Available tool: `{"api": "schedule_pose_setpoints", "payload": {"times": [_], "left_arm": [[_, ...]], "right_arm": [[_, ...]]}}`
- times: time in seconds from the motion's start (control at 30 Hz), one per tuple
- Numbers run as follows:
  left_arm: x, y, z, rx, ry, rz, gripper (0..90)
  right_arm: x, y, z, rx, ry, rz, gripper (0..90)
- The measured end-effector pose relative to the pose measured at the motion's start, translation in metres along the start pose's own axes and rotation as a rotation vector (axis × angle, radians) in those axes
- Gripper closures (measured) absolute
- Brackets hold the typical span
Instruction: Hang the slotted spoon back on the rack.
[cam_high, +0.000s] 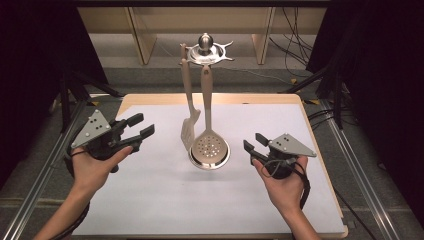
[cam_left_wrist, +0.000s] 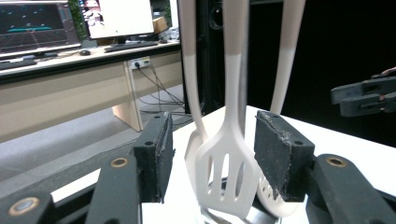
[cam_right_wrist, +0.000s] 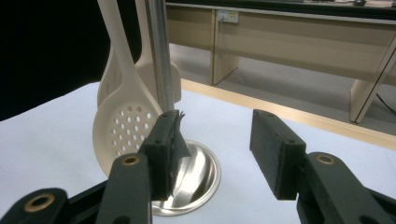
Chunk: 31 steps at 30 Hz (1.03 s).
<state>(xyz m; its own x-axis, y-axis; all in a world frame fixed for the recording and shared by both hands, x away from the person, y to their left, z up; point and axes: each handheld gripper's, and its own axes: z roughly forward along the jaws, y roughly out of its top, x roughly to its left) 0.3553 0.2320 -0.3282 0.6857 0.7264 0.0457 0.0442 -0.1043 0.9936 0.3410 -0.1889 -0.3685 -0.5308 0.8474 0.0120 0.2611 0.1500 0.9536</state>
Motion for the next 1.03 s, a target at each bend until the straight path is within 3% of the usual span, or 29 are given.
{"api": "schedule_pose_setpoints", "payload": {"times": [0.33, 0.43, 0.5, 0.53, 0.67, 0.73, 0.83, 1.0, 1.03], "left_arm": [[0.009, -0.022, -0.015, 0.021, 0.047, -0.012, 46.8], [0.011, -0.032, -0.018, 0.033, 0.063, -0.023, 46.8], [0.012, -0.041, -0.019, 0.041, 0.070, -0.035, 46.8], [0.012, -0.045, -0.020, 0.055, 0.075, -0.039, 46.7], [0.012, -0.059, -0.019, 0.081, 0.078, -0.066, 46.6], [0.012, -0.064, -0.018, 0.089, 0.082, -0.084, 46.5], [0.014, -0.069, -0.017, 0.082, 0.072, -0.101, 46.3], [0.013, -0.069, -0.017, 0.096, 0.076, -0.098, 46.0], [0.013, -0.069, -0.014, 0.079, 0.062, -0.092, 45.9]], "right_arm": [[-0.001, 0.000, 0.001, -0.013, -0.010, -0.022, 53.1], [0.002, -0.001, -0.002, 0.028, -0.015, 0.038, 53.1], [0.000, -0.001, -0.001, 0.022, -0.023, 0.032, 53.0], [-0.001, -0.001, -0.001, 0.009, -0.023, 0.006, 53.0], [0.003, -0.003, -0.001, 0.030, -0.017, 0.052, 52.9], [0.000, -0.003, 0.000, 0.024, -0.010, 0.013, 52.8], [0.002, -0.004, -0.001, 0.038, -0.016, 0.044, 52.4], [0.000, -0.005, 0.000, 0.030, -0.015, 0.038, 51.9], [-0.001, -0.004, 0.000, 0.028, -0.015, 0.036, 51.8]]}}
